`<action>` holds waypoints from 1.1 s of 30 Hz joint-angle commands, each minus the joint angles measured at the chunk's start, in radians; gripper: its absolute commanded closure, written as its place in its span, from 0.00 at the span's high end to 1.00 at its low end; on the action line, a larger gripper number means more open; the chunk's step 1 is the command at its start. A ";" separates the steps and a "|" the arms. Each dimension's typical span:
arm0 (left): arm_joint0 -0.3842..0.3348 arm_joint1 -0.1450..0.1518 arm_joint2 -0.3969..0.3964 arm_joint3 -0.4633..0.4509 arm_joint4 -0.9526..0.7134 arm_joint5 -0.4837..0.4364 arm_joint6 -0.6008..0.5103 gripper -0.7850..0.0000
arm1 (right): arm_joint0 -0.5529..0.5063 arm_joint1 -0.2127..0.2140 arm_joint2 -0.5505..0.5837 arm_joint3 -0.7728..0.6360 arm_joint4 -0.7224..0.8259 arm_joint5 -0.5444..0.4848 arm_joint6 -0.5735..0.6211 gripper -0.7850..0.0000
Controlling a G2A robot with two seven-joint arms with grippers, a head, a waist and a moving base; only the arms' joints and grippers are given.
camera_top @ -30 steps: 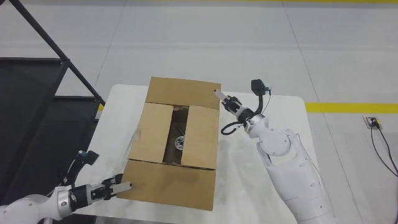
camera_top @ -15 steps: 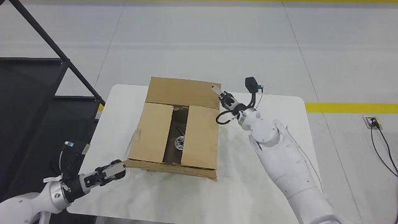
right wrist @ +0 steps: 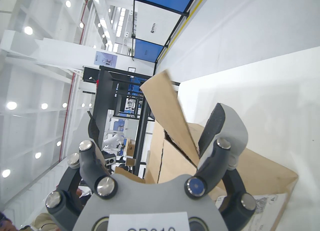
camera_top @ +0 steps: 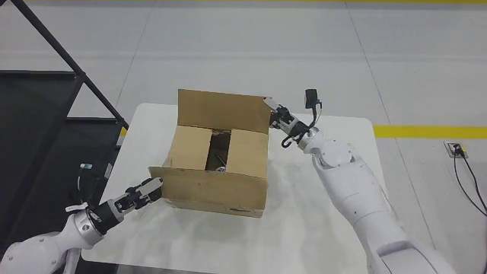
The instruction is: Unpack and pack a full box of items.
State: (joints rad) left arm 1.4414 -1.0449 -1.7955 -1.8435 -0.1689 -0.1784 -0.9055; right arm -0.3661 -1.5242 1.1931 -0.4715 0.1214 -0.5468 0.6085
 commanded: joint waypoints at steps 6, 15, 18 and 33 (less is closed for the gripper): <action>-0.017 -0.002 0.053 -0.024 0.091 0.025 0.110 1.00 | -0.014 0.024 0.048 -0.053 0.075 -0.073 0.146 1.00; -0.033 -0.005 0.120 -0.036 0.209 0.010 0.228 1.00 | -0.107 0.069 0.086 -0.322 0.078 0.016 0.351 1.00; -0.041 -0.006 0.138 -0.033 0.226 0.012 0.252 1.00 | -0.151 0.082 0.090 -0.438 0.062 0.103 0.406 1.00; -0.076 -0.013 0.224 -0.013 0.373 -0.018 0.374 1.00 | -0.172 0.086 -0.010 -0.621 0.018 0.534 0.394 1.00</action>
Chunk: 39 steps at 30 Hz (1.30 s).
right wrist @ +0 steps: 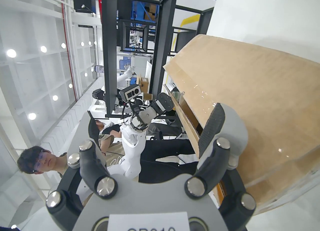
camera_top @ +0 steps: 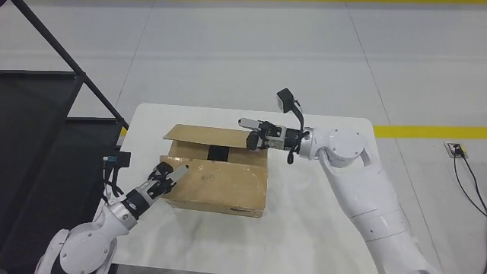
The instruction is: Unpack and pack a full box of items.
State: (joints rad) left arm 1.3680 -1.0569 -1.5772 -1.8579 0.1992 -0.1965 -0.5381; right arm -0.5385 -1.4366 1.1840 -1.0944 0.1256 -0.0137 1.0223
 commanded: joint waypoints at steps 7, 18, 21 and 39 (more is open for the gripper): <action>-0.014 -0.003 0.028 0.009 0.040 -0.007 0.040 1.00 | 0.016 -0.007 -0.017 0.046 0.087 0.037 -0.017 1.00; -0.037 -0.007 0.059 0.021 0.064 0.001 0.067 1.00 | 0.006 -0.018 -0.072 0.074 0.141 0.050 0.003 1.00; -0.042 -0.009 0.067 0.024 0.069 0.007 0.080 1.00 | -0.004 -0.018 -0.080 0.069 0.147 0.042 0.008 1.00; -0.006 -0.008 -0.184 0.007 -0.149 0.107 0.217 1.00 | -0.082 -0.003 -0.102 0.023 0.066 0.002 -0.090 1.00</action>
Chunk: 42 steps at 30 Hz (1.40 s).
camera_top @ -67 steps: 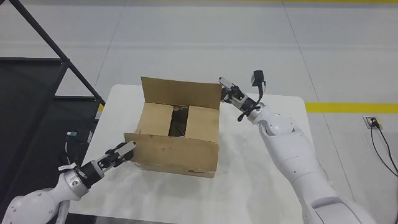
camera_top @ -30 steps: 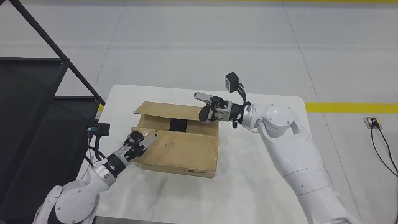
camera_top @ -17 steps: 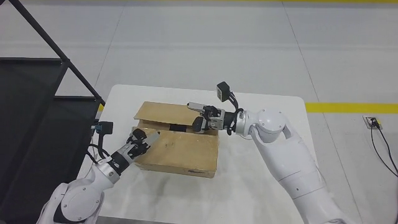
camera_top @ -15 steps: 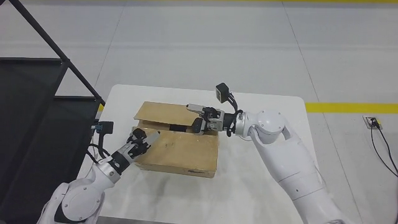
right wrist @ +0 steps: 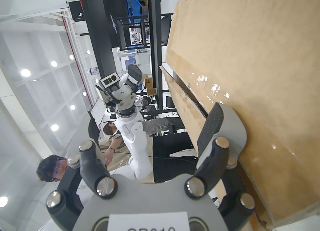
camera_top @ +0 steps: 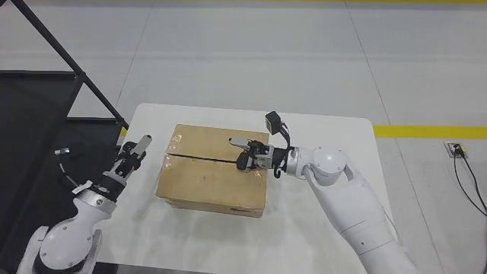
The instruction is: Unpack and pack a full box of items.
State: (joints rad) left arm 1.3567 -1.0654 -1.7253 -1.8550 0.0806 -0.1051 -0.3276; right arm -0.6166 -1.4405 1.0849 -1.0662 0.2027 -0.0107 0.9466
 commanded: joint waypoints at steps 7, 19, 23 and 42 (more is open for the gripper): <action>0.072 0.008 -0.203 0.051 -0.057 0.052 0.003 1.00 | -0.012 0.002 -0.013 -0.015 -0.044 -0.001 -0.060 1.00; 0.103 0.014 -0.245 0.050 -0.015 0.011 -0.029 1.00 | -0.008 0.003 -0.014 -0.016 -0.050 -0.005 -0.068 1.00; 0.123 0.011 -0.224 0.066 -0.072 0.004 -0.079 1.00 | -0.021 0.003 -0.014 -0.026 -0.052 -0.006 -0.084 1.00; 0.189 0.013 -0.141 0.199 -0.142 0.044 -0.319 1.00 | -0.028 0.015 -0.016 -0.052 -0.080 -0.017 -0.067 1.00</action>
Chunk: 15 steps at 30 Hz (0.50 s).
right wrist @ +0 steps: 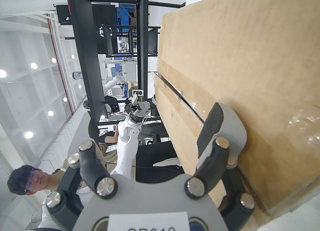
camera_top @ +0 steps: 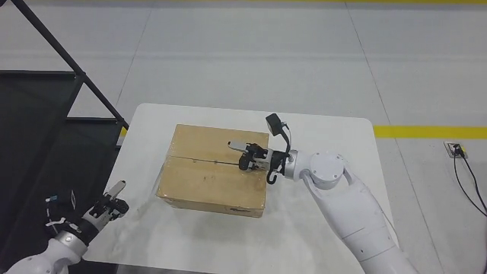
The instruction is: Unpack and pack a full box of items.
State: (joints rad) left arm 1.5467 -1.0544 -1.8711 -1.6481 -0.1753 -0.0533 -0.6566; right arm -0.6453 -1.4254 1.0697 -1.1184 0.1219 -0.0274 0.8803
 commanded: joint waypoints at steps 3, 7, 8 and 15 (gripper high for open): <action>-0.001 0.002 0.005 -0.008 0.114 -0.008 0.010 1.00 | 0.002 0.001 -0.003 0.002 0.002 0.001 0.001 1.00; 0.002 0.003 0.005 -0.013 0.176 -0.012 0.048 1.00 | 0.002 0.002 -0.006 0.002 0.000 0.000 0.003 1.00; 0.008 0.004 0.018 -0.023 0.277 -0.017 0.101 1.00 | 0.002 0.002 -0.006 0.002 0.001 -0.001 0.004 1.00; 0.024 0.002 0.140 -0.034 0.687 -0.118 0.313 1.00 | 0.003 0.003 -0.009 0.008 0.007 -0.008 0.009 1.00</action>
State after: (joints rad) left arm 1.5717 -1.0528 -1.7465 -1.6852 0.4075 -0.1542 -0.3768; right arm -0.6433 -1.4222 1.0622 -1.1121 0.1288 -0.0348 0.8874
